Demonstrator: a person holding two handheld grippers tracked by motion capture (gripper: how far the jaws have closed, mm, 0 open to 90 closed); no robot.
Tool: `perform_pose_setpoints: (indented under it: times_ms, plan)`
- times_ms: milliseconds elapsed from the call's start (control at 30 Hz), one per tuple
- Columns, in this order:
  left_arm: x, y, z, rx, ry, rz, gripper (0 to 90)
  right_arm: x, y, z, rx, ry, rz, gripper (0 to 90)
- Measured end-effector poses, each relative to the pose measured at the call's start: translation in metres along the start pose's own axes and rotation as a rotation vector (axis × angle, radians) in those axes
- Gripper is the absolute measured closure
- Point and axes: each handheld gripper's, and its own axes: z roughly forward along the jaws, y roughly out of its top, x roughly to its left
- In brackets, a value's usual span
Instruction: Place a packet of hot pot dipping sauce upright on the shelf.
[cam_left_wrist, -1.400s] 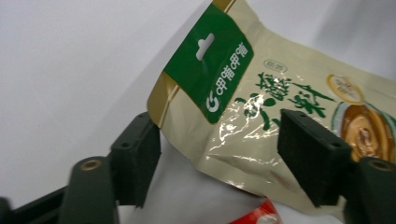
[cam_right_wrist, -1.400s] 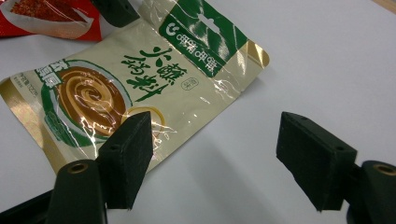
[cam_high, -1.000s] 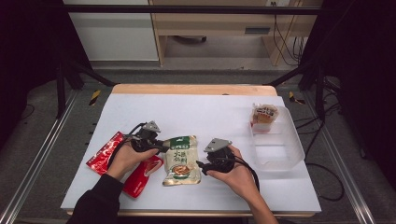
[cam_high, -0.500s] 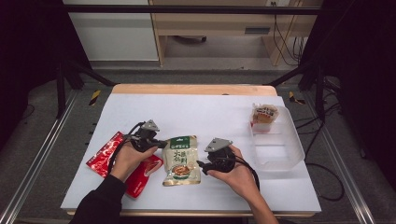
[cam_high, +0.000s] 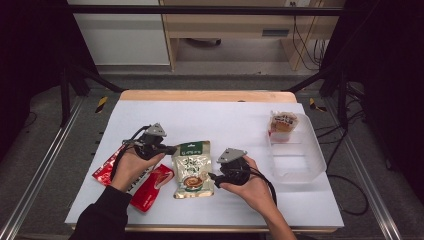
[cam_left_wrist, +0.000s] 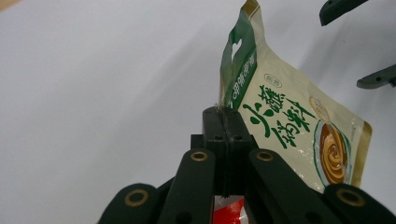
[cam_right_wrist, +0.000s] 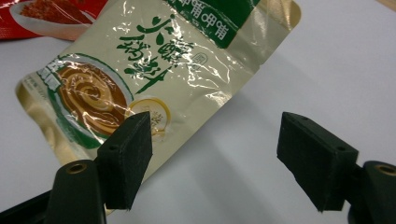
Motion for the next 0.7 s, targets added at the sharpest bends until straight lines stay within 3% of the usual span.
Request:
perform_pose_setpoints:
  times_ms: [200, 333, 700]
  plan:
    - [-0.005, 0.008, -0.011, -0.026, 0.002, 0.014, 90.0, 0.0, 0.01, -0.004, -0.013, 0.005, -0.011, 27.3]
    - [-0.015, 0.016, -0.016, -0.03, 0.006, 0.051, 90.0, -0.007, 0.024, -0.015, -0.015, -0.001, -0.035, 26.8]
    - [-0.023, 0.025, -0.023, -0.019, 0.004, 0.082, 90.0, -0.03, 0.053, -0.031, 0.039, 0.024, -0.084, 22.1]
